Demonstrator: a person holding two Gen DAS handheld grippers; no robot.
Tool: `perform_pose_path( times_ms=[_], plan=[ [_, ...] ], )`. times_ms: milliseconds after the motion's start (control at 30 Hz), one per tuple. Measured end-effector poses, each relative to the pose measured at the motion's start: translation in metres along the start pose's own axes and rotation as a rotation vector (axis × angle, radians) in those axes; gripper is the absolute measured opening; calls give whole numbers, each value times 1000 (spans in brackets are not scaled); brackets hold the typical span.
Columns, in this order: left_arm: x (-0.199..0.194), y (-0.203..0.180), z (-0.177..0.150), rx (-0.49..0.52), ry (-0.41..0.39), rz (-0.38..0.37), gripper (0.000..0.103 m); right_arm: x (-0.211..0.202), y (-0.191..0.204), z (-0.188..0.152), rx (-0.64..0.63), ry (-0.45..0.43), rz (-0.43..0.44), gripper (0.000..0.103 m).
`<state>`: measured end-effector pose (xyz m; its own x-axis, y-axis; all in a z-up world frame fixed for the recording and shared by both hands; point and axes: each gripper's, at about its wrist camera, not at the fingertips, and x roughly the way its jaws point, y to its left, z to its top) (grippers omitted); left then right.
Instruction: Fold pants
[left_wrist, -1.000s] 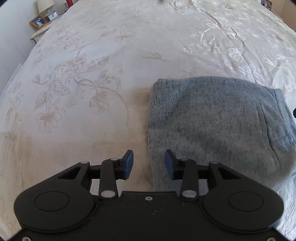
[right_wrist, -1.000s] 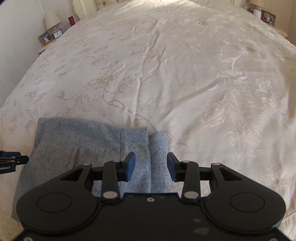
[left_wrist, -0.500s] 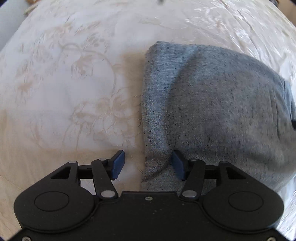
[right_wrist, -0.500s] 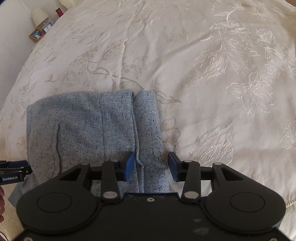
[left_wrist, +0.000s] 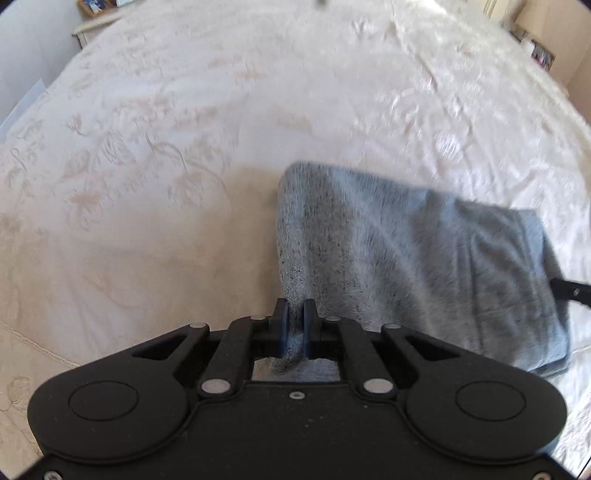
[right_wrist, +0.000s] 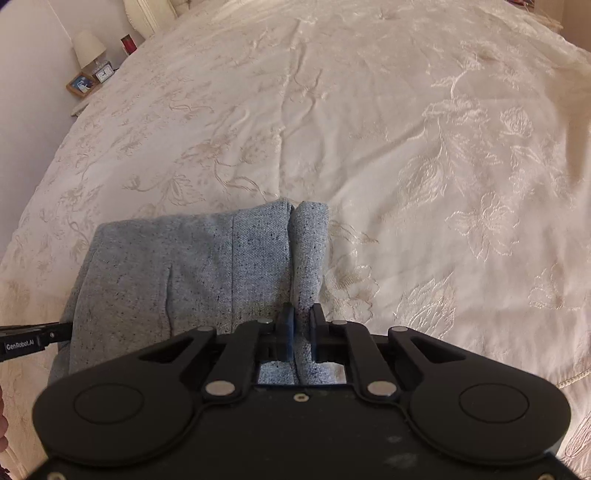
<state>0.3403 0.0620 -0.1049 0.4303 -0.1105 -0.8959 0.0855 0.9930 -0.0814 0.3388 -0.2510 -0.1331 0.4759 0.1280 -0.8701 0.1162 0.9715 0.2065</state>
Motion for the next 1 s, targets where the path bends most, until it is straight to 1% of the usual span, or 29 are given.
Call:
perform_pose_path(
  times_ms=[33,100,133,167,200,233,267,333,400,467,533,600,667,733,800,833,900,933,1000],
  plan=[
    [-8,1,1,3,-23,17,0,-4,4,0,-5,-4,-1,8],
    [-26,5,3,22,-95,56,0,-12,12,1,-9,-18,4,8],
    [-32,9,5,29,-111,52,0,-15,16,1,-14,-23,3,8],
    [-34,14,6,31,-109,31,0,-16,19,2,-20,-27,-3,7],
    [-29,15,10,21,-105,15,0,-14,21,2,-27,-31,-12,7],
    [-27,20,11,14,-101,14,1,-13,22,2,-28,-29,-21,7],
    [-23,24,11,16,-91,12,2,-13,18,0,-16,-27,-28,7],
    [-12,30,7,20,-43,-24,8,-9,11,-2,4,-19,-28,7],
    [0,35,-1,19,15,-47,19,-4,7,-4,-2,-7,-33,7],
    [17,35,-8,29,69,-35,24,1,4,-6,-14,1,-27,8],
    [34,33,-14,49,111,-42,24,8,0,-7,-16,11,-32,8],
    [47,32,-19,47,148,-64,24,13,-5,-7,2,20,-29,8],
    [60,28,-20,52,174,-80,25,18,-9,-8,11,29,-32,8],
    [71,21,-20,83,181,-75,25,27,-13,-7,13,45,-36,9],
    [78,15,-18,108,168,-60,31,36,-17,-8,16,61,-45,11],
    [80,13,-18,112,161,-55,32,42,-20,-8,20,71,-43,15],
    [84,13,-17,91,165,-57,33,51,-26,-8,34,80,-31,19],
    [85,14,-17,79,165,-61,33,55,-30,-9,41,83,-24,25],
    [85,16,-19,66,157,-73,33,63,-33,-9,35,94,-13,30]
  ],
)
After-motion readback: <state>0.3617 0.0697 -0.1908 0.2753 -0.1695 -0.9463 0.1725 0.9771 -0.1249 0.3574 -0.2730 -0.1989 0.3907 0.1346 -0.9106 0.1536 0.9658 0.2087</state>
